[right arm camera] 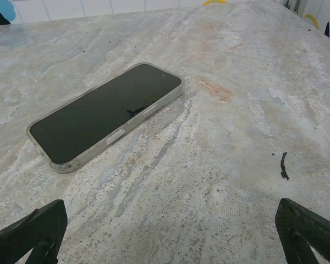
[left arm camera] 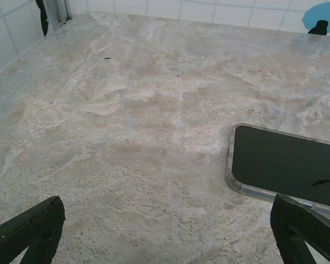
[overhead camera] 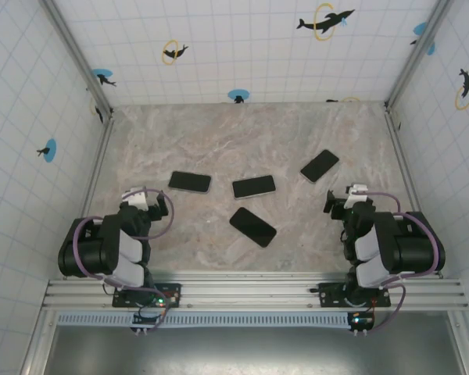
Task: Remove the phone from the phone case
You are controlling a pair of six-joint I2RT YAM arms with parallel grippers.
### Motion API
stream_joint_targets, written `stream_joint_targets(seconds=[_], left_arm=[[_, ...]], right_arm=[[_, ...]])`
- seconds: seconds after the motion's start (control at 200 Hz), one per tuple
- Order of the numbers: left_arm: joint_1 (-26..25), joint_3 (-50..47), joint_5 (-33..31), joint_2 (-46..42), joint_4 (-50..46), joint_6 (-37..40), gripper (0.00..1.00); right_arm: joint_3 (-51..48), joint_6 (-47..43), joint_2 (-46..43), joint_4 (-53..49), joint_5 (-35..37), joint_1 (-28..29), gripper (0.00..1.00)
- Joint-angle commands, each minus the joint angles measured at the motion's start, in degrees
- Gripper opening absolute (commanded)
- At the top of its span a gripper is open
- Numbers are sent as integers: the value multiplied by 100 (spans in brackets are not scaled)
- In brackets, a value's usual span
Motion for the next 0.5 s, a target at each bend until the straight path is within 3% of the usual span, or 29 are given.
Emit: stream_joint_targets(seconds=[0.0, 0.495], left_arm=[[-21, -19, -25, 31, -4, -32, 98], [-17, -22, -24, 23, -8, -32, 98]], right_arm=[[-71, 2, 51, 108, 45, -4, 99], [-65, 20, 51, 111, 13, -22, 99]])
